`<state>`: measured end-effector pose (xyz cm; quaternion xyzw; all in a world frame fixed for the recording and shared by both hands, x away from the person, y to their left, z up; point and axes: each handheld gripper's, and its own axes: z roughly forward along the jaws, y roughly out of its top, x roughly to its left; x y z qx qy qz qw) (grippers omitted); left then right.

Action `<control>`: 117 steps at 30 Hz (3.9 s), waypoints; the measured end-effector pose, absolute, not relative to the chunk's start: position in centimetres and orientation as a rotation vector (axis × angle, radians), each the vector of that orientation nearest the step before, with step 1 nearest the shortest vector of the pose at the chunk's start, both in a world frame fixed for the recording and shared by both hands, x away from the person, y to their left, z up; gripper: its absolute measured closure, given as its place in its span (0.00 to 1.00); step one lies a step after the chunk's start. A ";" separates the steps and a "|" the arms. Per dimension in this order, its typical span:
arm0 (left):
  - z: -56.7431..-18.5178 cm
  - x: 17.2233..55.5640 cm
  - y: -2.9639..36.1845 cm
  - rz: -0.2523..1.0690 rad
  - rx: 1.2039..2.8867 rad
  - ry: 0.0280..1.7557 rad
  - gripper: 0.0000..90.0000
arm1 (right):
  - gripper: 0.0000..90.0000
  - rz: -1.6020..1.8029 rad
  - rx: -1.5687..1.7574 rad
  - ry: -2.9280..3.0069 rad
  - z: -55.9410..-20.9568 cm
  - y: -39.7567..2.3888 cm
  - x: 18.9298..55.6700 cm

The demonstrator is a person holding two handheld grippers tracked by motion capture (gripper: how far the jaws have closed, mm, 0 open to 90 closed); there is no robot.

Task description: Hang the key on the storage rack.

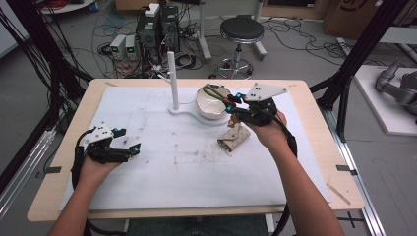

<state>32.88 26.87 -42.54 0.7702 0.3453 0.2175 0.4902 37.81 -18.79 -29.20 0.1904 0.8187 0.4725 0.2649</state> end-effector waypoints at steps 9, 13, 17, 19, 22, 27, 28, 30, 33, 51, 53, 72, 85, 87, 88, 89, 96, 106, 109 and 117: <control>-42.4 31.7 27.5 0.541 1.871 0.844 0.18 | 0.80 1.262 0.462 2.222 -28.0 -16.1 39.5; -42.4 31.3 27.6 0.547 1.874 0.844 0.18 | 0.80 1.241 0.428 2.229 -27.5 -14.1 40.5; -42.5 31.0 27.7 0.546 1.877 0.847 0.18 | 0.80 1.230 0.414 2.235 -27.3 -12.5 41.3; -42.5 30.9 27.8 0.550 1.881 0.848 0.18 | 0.80 1.217 0.411 2.242 -27.2 -12.0 41.6; -42.5 30.8 27.9 0.553 1.878 0.851 0.18 | 0.80 1.204 0.397 2.247 -27.2 -10.7 42.2; -42.4 30.8 28.0 0.556 1.872 0.853 0.18 | 0.80 1.170 0.408 2.251 -27.4 -8.8 43.3; -42.5 30.8 28.1 0.556 1.871 0.853 0.18 | 0.80 1.158 0.413 2.249 -27.4 -8.5 43.5; -42.5 30.8 28.1 0.555 1.872 0.853 0.18 | 0.80 1.148 0.419 2.249 -27.4 -8.0 43.9; -42.5 30.9 28.1 0.553 1.875 0.851 0.18 | 0.80 1.143 0.424 2.243 -27.5 -7.2 44.5; -42.6 30.9 28.2 0.553 1.877 0.855 0.18 | 0.80 1.045 0.433 2.249 -28.8 -5.9 45.8; -42.6 31.0 28.2 0.551 1.876 0.856 0.18 | 0.80 1.038 0.439 2.252 -28.9 -5.8 45.9; -42.6 31.0 28.2 0.553 1.878 0.856 0.18 | 0.78 0.962 0.428 2.254 -29.2 -5.3 46.1; -42.6 31.0 28.3 0.552 1.878 0.858 0.18 | 0.51 0.961 0.475 2.227 -29.0 -5.1 45.9; -42.6 31.0 28.3 0.553 1.878 0.859 0.18 | 0.49 0.967 0.473 2.220 -28.9 -5.2 45.8; -42.6 31.0 28.3 0.554 1.878 0.859 0.18 | 0.47 0.970 0.474 2.220 -28.7 -5.4 45.7; -42.6 31.0 28.3 0.555 1.880 0.858 0.18 | 0.46 0.971 0.486 2.224 -28.5 -5.6 45.5; -42.5 31.0 28.1 0.552 1.879 0.854 0.18 | 0.42 1.050 0.505 2.198 -27.4 -7.9 43.4; -42.5 31.0 27.9 0.550 1.880 0.842 0.18 | 0.40 1.107 0.583 2.169 -29.2 -13.4 40.7; -42.4 31.0 27.9 0.550 1.886 0.838 0.18 | 0.39 1.124 0.609 2.163 -30.1 -15.0 39.8; -42.4 31.3 27.5 0.544 1.882 0.829 0.18 | 0.37 1.190 0.673 2.132 -32.0 -18.5 37.7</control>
